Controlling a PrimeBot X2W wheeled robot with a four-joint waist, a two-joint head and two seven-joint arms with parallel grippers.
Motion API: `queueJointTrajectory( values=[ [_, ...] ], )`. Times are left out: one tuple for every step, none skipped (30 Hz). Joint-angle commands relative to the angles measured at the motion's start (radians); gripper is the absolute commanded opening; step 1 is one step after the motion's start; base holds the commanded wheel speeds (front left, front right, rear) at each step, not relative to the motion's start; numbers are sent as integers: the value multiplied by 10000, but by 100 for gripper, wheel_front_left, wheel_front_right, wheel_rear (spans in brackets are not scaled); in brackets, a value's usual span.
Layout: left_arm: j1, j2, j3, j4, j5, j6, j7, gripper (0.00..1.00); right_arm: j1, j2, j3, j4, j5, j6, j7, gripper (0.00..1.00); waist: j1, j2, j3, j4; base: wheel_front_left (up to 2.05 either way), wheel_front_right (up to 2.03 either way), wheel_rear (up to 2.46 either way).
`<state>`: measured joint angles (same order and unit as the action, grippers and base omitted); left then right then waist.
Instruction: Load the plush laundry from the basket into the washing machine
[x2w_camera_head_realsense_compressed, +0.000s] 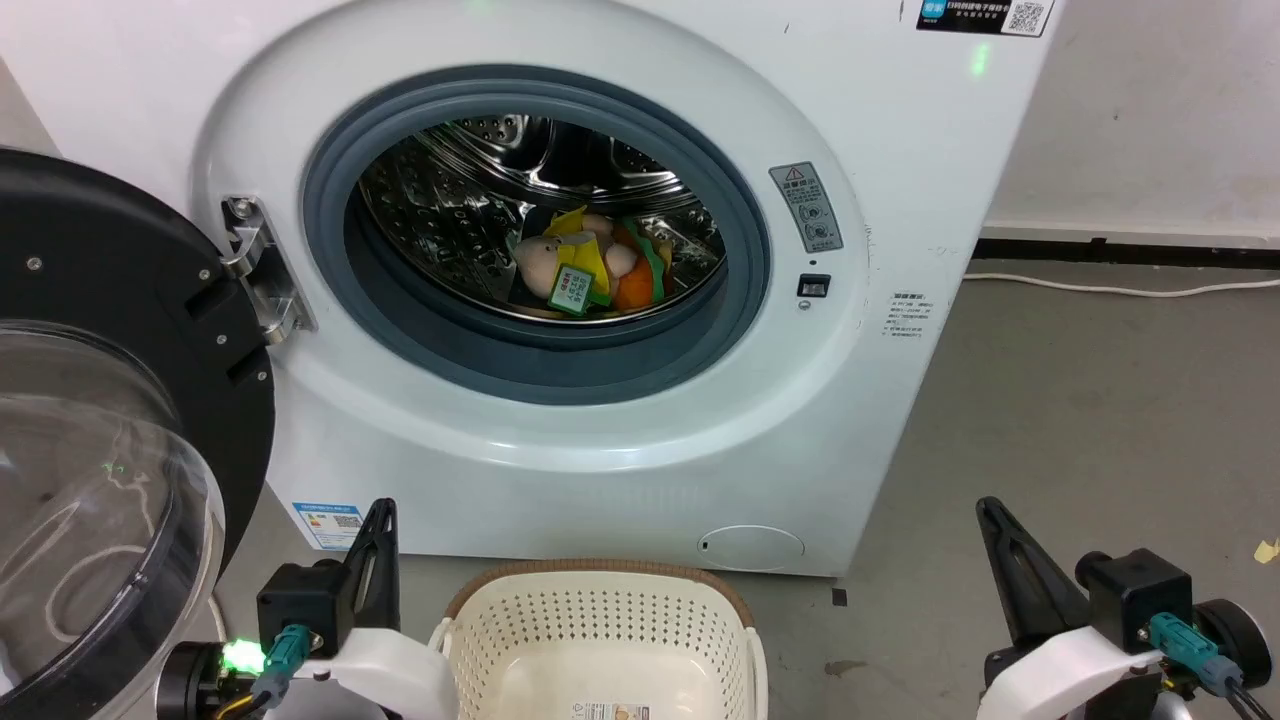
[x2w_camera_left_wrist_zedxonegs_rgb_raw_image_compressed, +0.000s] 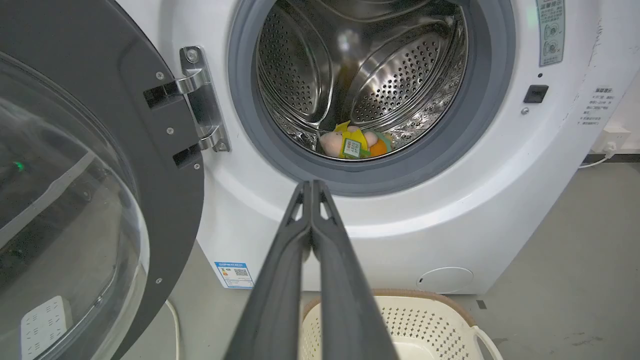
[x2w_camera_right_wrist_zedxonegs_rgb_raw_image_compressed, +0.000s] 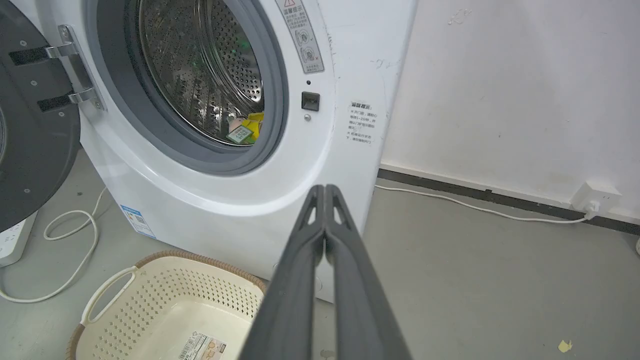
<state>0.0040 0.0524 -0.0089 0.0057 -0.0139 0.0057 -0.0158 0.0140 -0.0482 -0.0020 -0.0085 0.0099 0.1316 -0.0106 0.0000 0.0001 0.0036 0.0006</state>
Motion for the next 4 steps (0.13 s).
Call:
queueJointTrajectory(
  values=[
    [-39,-15,61,-51,99,-52,94,0,-127,-19,11,58,-72,-9,42,0,0,-1,-11,-2,0,0,0],
    [-39,-17,70,-53,112,-54,115,0,-131,-19,14,67,-80,-9,63,0,0,-1,-19,-3,0,0,0],
    [-39,-20,79,-55,125,-55,135,0,-136,-20,17,76,-89,-9,83,0,0,-1,-27,-4,0,0,0],
    [-40,-22,88,-56,137,-56,156,0,-140,-20,20,84,-98,-9,104,0,0,-1,-35,-6,0,0,0]
  ],
)
